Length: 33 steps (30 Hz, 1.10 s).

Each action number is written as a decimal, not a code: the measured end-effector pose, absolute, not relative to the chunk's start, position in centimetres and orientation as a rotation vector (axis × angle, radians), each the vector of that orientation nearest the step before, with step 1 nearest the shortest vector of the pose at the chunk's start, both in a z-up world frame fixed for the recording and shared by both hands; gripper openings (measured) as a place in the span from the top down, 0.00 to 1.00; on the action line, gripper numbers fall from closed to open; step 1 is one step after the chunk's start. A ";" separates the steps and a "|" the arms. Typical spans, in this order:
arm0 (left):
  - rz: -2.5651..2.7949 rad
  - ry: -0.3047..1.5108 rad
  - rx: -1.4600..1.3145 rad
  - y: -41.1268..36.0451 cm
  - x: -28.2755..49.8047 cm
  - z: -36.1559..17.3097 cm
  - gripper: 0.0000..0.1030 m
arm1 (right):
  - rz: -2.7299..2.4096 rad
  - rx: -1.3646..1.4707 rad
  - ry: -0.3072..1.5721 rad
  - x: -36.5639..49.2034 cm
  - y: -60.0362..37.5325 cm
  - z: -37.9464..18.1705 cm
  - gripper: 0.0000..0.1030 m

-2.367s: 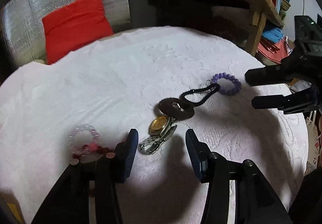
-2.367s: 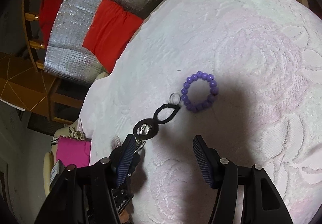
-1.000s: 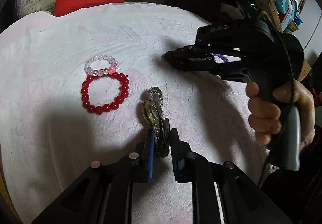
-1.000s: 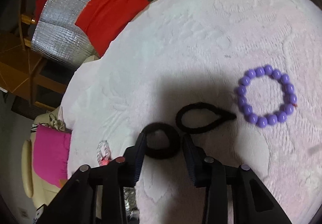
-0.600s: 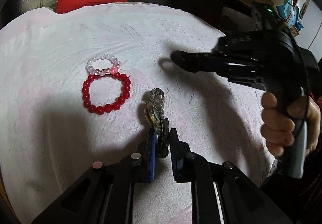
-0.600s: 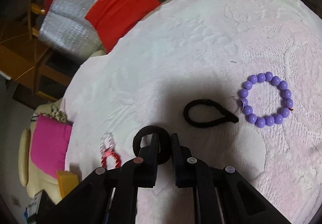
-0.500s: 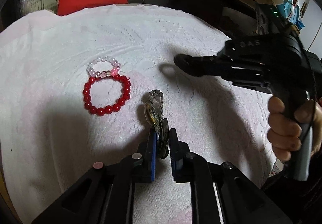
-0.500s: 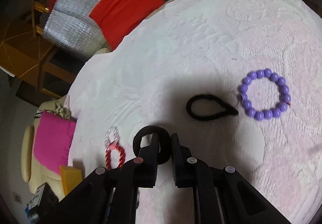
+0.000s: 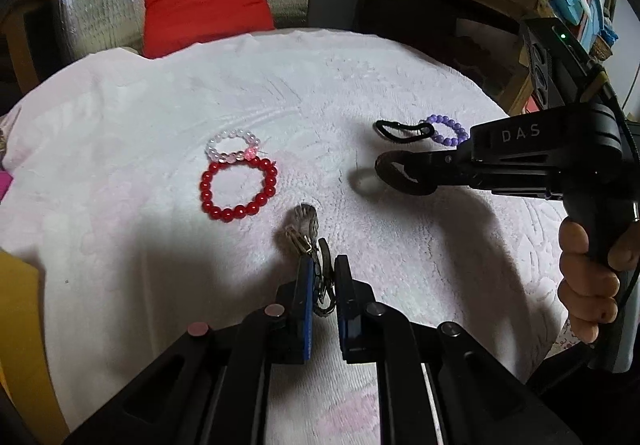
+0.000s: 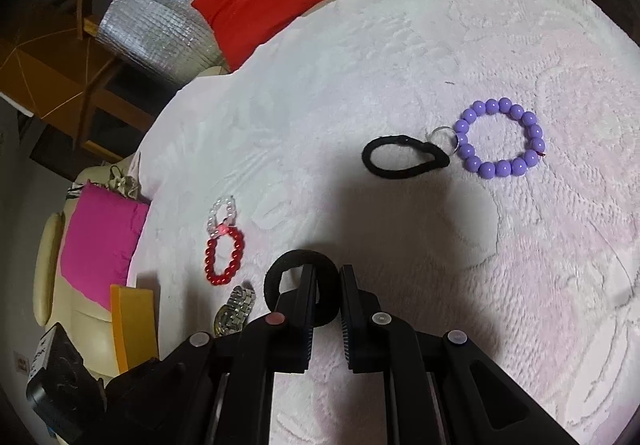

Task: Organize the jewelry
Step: 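Lift the watch with the left tool while the right tool carries the black ring toward the box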

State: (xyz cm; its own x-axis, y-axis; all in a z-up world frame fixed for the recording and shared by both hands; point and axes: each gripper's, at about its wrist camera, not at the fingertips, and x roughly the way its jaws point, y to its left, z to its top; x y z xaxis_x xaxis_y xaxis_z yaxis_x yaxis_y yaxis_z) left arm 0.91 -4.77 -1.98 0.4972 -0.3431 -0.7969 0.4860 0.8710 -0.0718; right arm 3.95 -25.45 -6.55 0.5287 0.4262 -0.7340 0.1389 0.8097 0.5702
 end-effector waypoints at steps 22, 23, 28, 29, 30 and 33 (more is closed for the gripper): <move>-0.401 0.873 0.072 0.1 -2.1 -0.3 0.96 | 0.235 0.580 0.998 2.3 -21.8 -5.7 0.88; -0.387 0.884 0.064 0.4 -1.9 -0.6 0.95 | 0.234 0.579 1.001 2.3 -21.7 -5.7 0.88; -0.413 0.888 0.070 0.3 -1.8 -1.2 0.41 | 0.231 0.581 1.004 2.2 -22.1 -5.8 0.88; -0.428 0.884 0.074 0.0 -1.8 -1.2 0.40 | 0.229 0.583 1.003 2.2 -22.3 -5.9 0.88; -0.455 0.893 0.084 -0.5 -1.8 -1.5 0.40 | 0.228 0.585 1.004 2.2 -22.5 -5.9 0.88; -0.469 0.931 0.137 -1.7 -1.6 -2.9 0.40 | 0.225 0.589 1.006 2.2 -22.8 -6.0 0.88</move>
